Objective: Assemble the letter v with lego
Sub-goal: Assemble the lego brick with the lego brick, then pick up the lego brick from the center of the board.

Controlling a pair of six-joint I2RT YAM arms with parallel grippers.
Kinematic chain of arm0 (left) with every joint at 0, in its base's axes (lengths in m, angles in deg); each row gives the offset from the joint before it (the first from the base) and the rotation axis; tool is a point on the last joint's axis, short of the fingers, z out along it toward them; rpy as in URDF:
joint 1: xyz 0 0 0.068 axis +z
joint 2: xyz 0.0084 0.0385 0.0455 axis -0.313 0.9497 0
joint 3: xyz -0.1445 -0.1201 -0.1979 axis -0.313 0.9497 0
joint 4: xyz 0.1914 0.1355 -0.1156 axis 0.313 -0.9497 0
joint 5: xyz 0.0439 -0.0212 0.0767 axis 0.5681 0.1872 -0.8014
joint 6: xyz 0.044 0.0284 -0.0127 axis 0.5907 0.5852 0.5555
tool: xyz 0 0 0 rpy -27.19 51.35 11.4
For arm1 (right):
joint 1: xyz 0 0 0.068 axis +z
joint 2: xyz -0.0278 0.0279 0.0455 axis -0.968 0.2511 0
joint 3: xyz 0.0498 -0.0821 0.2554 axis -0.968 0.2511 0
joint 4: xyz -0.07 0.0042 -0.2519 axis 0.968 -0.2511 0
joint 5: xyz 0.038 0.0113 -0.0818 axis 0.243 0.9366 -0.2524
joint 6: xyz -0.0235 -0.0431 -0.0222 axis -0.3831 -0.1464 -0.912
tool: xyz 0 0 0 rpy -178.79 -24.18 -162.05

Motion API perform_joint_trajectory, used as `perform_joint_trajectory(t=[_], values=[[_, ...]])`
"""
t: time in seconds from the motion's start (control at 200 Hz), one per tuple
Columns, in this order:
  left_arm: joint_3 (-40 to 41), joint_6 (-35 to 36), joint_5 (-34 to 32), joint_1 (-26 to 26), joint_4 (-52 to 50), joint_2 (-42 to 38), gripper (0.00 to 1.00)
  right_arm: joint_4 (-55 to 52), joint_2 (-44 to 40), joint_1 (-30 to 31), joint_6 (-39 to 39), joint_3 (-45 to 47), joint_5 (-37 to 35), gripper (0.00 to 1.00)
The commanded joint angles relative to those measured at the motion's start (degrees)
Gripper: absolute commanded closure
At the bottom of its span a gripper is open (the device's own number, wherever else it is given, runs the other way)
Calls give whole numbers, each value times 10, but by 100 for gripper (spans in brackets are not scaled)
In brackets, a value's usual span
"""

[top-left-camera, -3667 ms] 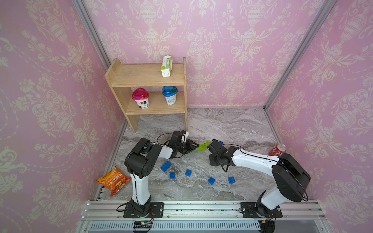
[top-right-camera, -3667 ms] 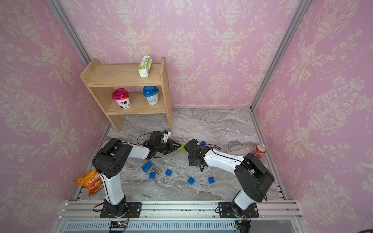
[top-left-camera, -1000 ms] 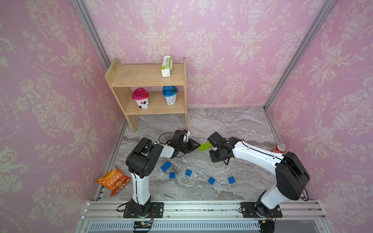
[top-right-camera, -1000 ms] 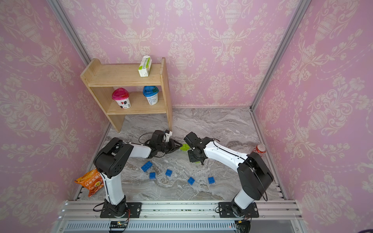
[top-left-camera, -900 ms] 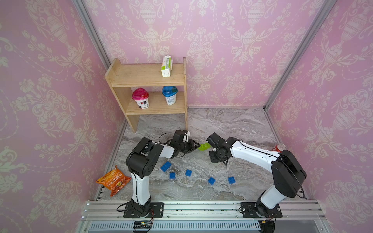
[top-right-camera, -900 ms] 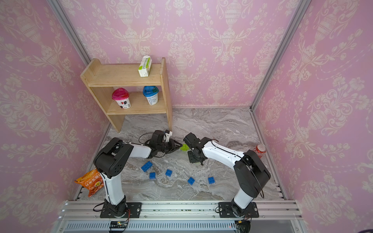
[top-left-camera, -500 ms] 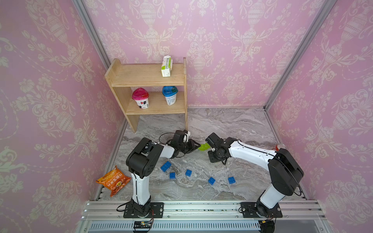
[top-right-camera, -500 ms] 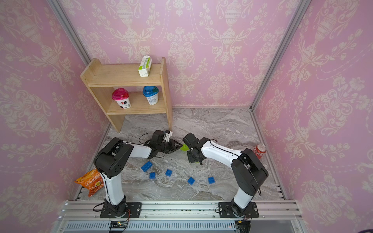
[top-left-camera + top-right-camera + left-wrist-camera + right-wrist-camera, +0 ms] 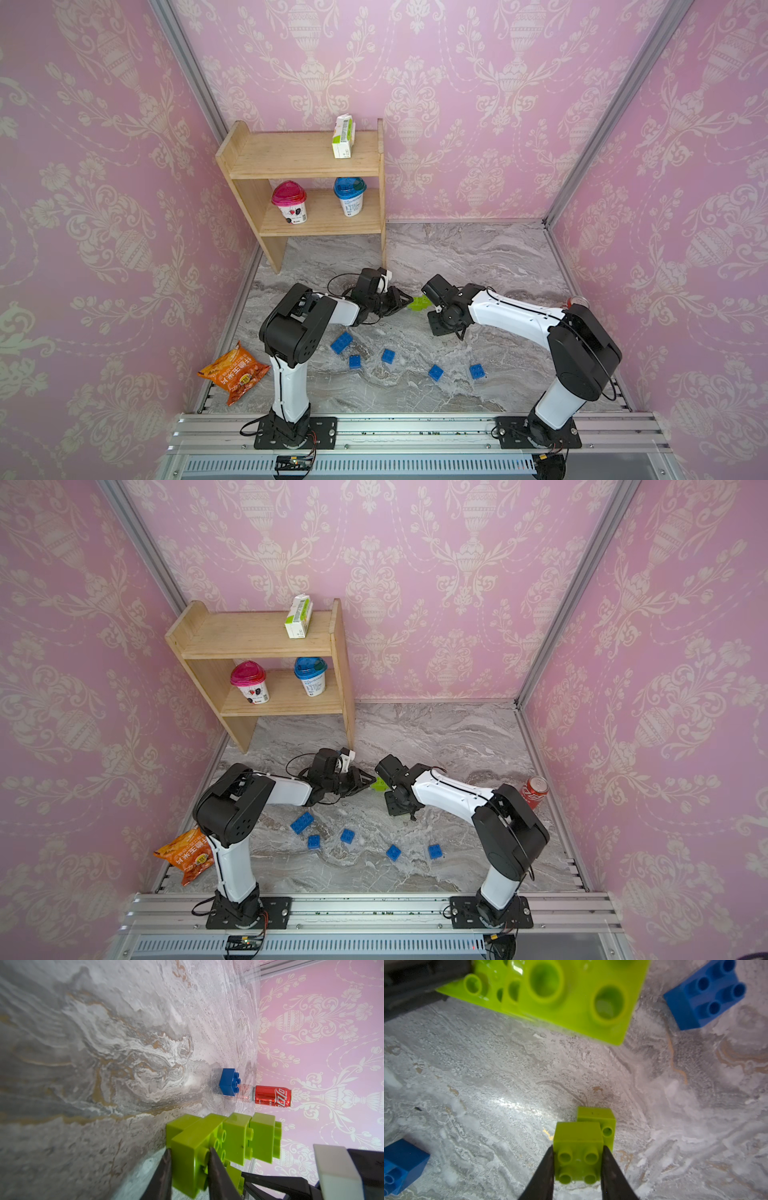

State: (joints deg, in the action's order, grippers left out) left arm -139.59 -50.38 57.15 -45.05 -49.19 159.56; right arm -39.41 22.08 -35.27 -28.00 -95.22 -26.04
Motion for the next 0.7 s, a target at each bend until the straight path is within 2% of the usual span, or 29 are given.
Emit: perform_joint_trajectory(t=[0.0,0.355,0.545,0.695], values=[[2,2,-17,-4,-23,10,89,-28,21,4,-15,4,-12,96],[-1,2,-17,-4,-27,10,89,31,33,5,20,31,41,98],[-4,3,-18,-5,-30,9,89,-3,59,6,25,16,17,99],[-4,3,-21,-5,-30,9,89,-9,24,27,54,-10,11,98]])
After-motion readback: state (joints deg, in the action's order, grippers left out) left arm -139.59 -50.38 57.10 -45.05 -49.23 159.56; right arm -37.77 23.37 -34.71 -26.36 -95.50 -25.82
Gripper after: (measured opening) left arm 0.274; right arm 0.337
